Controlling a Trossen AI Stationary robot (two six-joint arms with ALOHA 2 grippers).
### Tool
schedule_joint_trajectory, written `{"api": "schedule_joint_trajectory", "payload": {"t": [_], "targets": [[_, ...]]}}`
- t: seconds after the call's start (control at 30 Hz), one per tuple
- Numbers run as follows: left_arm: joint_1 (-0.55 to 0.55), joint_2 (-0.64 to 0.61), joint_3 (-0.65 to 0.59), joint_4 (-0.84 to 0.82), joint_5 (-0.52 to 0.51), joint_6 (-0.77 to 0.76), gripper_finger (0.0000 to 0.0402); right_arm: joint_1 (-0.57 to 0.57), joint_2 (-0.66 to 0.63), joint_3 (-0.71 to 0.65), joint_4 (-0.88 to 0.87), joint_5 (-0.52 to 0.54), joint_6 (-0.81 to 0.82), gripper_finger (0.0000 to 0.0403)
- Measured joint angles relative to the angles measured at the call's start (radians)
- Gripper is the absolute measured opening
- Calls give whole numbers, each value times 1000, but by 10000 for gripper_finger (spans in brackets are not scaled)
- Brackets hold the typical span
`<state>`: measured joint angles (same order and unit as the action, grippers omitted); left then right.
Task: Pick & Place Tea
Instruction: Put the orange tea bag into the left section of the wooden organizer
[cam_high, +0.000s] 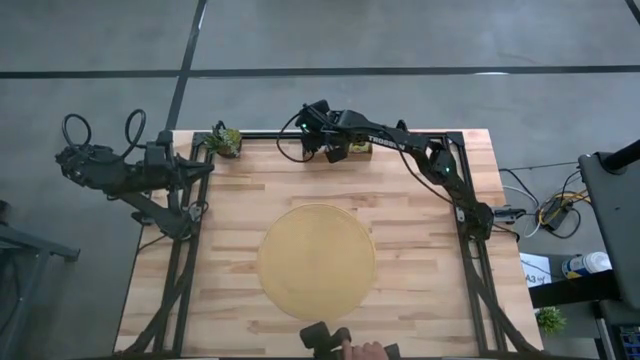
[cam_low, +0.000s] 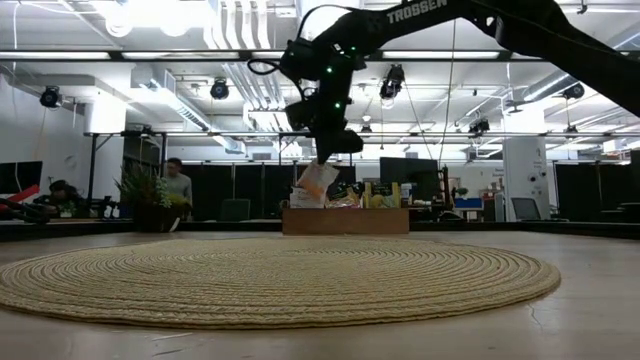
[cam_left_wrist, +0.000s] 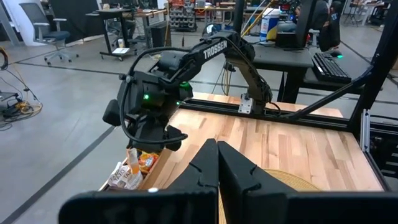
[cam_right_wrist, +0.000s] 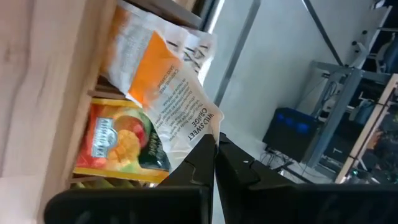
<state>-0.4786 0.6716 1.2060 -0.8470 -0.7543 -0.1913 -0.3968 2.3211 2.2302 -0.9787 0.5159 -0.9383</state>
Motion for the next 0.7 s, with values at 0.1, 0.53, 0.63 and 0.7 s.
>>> {"api": "schedule_joint_trajectory", "payload": {"t": [0.1,0.53,0.63,0.7], "targets": [[0,0,0,0,-3,0,0,1,0,-25,24,-10,-4,8],[0,0,0,0,-5,0,0,1,1,-90,102,-22,-5,8],[0,0,0,0,-5,0,0,1,1,-97,107,-22,-8,8],[0,0,0,0,-5,0,0,1,1,-99,109,-22,-7,8]]}}
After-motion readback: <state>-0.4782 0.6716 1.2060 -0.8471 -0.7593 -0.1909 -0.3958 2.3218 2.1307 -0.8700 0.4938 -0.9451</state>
